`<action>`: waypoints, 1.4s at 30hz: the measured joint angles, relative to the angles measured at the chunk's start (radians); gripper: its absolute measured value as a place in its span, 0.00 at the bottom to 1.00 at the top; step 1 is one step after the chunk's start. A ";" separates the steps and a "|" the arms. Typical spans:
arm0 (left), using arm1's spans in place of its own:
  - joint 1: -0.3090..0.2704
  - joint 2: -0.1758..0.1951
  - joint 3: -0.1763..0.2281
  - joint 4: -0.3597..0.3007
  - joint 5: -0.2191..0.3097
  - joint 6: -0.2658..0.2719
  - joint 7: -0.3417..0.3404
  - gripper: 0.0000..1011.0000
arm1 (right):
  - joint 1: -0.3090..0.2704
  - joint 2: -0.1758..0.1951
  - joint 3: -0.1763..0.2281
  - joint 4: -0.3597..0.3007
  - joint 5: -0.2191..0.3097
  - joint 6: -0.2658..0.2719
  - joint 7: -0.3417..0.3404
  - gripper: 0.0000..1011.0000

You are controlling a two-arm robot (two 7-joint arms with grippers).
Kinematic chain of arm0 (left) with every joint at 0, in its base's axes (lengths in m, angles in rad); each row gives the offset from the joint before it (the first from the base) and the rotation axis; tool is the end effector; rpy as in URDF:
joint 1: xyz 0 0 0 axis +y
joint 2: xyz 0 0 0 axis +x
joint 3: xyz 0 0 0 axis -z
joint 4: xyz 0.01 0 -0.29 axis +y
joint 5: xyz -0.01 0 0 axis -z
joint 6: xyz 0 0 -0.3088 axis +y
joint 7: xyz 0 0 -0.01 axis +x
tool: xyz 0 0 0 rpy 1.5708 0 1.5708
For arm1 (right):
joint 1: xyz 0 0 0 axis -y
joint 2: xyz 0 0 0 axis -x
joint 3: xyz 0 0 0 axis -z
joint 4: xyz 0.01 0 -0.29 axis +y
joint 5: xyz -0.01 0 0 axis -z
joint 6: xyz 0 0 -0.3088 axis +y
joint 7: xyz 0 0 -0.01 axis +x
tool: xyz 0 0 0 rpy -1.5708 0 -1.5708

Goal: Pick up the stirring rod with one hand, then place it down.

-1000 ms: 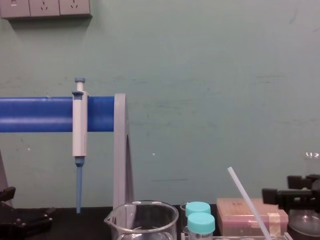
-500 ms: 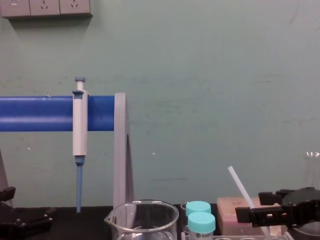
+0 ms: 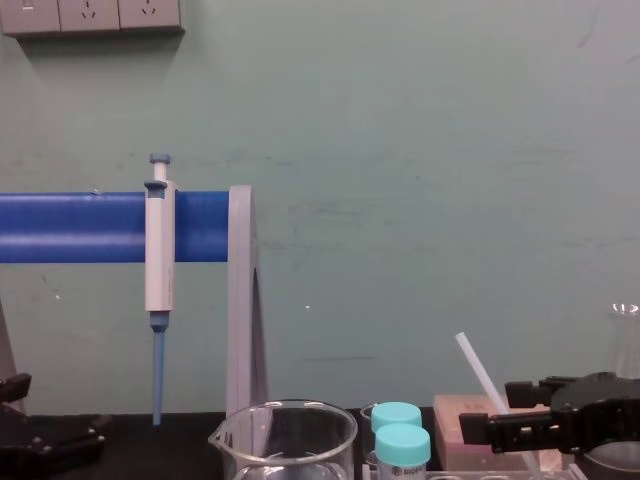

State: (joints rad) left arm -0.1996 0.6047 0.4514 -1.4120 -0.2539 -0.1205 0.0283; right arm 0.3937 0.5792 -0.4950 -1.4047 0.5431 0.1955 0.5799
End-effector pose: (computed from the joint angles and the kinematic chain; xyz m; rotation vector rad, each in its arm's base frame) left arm 0.3581 0.0827 -0.3022 0.3044 -0.2851 1.2480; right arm 0.4075 -0.0650 -0.2430 -0.2495 0.1013 -0.6914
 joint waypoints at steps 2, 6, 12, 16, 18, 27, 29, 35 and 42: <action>0.000 0.000 0.000 0.000 0.000 0.000 0.000 0.99 | 0.000 0.000 0.001 0.000 0.001 0.000 0.000 0.99; 0.000 0.000 0.000 0.000 0.000 0.000 0.000 0.99 | 0.000 0.000 0.002 0.000 0.002 0.001 0.000 0.94; 0.000 0.000 0.000 0.000 0.000 0.000 0.000 0.99 | 0.000 0.000 0.003 0.000 0.004 0.002 -0.001 0.79; 0.000 0.000 0.000 0.000 0.000 0.000 0.000 0.99 | -0.001 0.000 0.003 -0.001 0.004 0.003 -0.001 0.68; 0.000 0.000 0.000 0.000 0.000 0.000 0.000 0.99 | -0.001 0.000 0.003 -0.001 0.005 0.003 -0.001 0.60; 0.000 0.000 0.000 0.000 0.000 0.000 0.000 0.99 | -0.001 0.000 0.004 -0.001 0.005 0.004 -0.001 0.32; 0.000 0.000 0.000 0.000 0.000 0.000 0.000 0.99 | -0.001 0.000 0.004 -0.001 0.005 0.004 -0.001 0.24; 0.000 0.000 0.000 0.000 0.000 0.000 0.000 0.99 | -0.001 0.000 0.004 -0.001 0.006 0.004 -0.001 0.08; 0.000 0.000 0.000 0.000 0.000 0.000 0.000 0.99 | -0.001 0.000 0.004 -0.001 0.006 0.004 -0.001 0.07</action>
State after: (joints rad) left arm -0.1995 0.6047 0.4514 -1.4120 -0.2539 -0.1205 0.0283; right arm 0.3929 0.5792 -0.4912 -1.4053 0.5487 0.1995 0.5786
